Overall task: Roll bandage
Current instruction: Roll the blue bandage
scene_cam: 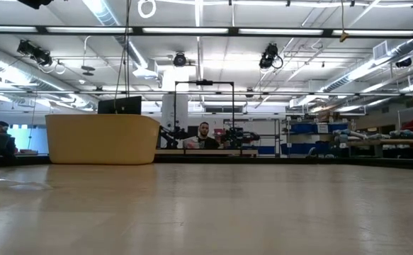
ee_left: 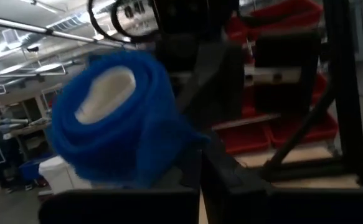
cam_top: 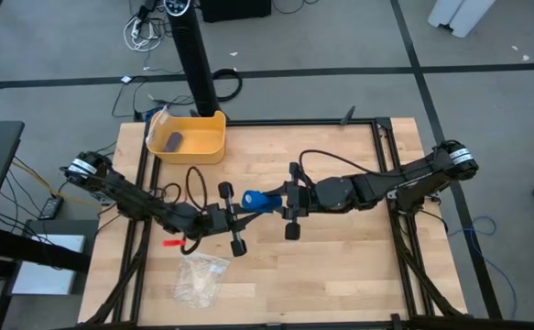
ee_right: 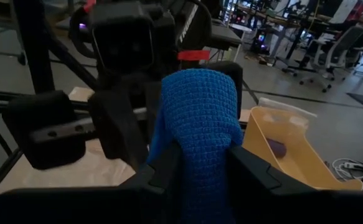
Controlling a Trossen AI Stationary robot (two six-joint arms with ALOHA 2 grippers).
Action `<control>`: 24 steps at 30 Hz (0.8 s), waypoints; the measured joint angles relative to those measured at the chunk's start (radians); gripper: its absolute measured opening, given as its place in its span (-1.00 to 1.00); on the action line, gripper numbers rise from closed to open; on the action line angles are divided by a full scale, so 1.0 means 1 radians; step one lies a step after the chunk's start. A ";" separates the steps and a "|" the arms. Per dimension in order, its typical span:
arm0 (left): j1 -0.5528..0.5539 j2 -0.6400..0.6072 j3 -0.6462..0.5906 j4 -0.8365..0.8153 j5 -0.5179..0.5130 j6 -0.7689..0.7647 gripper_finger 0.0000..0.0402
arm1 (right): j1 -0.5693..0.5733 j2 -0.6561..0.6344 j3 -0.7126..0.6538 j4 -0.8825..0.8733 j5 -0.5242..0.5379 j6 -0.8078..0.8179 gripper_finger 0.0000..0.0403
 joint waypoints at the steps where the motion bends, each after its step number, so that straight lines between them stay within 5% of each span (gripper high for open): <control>1: 0.000 0.000 0.001 -0.013 0.000 0.000 -0.97 | 0.000 0.000 0.000 0.003 0.000 0.000 -0.49; 16: 0.001 0.000 0.030 -0.053 -0.025 0.031 -0.96 | 0.000 -0.002 0.000 0.008 -0.005 0.001 -0.49; 24: 0.000 0.000 0.122 -0.281 -0.088 -0.082 -0.96 | 0.000 -0.002 -0.001 -0.018 0.000 0.000 -0.49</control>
